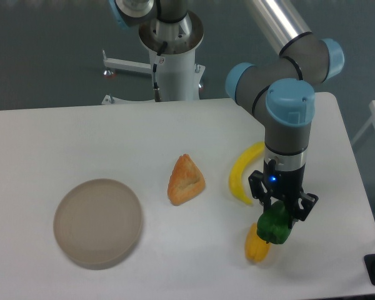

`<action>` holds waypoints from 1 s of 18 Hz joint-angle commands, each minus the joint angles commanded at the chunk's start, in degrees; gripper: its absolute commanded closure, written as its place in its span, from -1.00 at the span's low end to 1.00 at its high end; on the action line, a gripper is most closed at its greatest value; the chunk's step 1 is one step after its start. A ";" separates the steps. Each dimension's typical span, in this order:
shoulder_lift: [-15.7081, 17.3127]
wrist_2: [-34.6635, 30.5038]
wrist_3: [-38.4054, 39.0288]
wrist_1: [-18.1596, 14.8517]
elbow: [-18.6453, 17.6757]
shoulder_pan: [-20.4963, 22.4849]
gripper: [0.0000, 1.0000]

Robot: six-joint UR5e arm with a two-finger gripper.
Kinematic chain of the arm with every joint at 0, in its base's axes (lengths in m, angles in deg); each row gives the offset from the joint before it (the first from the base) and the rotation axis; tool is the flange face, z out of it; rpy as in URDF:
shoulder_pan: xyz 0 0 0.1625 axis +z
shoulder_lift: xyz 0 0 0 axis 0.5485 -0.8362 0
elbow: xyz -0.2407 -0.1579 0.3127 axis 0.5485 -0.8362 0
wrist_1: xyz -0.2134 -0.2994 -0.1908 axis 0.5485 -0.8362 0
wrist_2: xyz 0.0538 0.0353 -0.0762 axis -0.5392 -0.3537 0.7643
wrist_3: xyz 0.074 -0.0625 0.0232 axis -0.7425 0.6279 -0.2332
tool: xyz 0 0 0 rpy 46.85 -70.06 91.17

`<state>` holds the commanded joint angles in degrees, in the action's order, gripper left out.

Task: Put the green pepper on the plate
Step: 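Lift the held green pepper up off the yellow pepper, then carry the green pepper across the table toward the beige plate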

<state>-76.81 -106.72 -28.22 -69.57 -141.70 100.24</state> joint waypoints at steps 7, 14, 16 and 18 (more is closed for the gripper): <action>0.44 -0.09 0.70 -0.18 -0.08 -0.35 0.44; 4.21 -0.09 4.29 -0.53 -3.68 -2.37 0.44; 5.79 -0.17 7.89 -0.79 -5.61 -4.30 0.44; 7.37 -0.18 12.46 -0.70 -7.90 -6.40 0.44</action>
<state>-69.44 -106.90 -15.77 -70.28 -149.60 93.84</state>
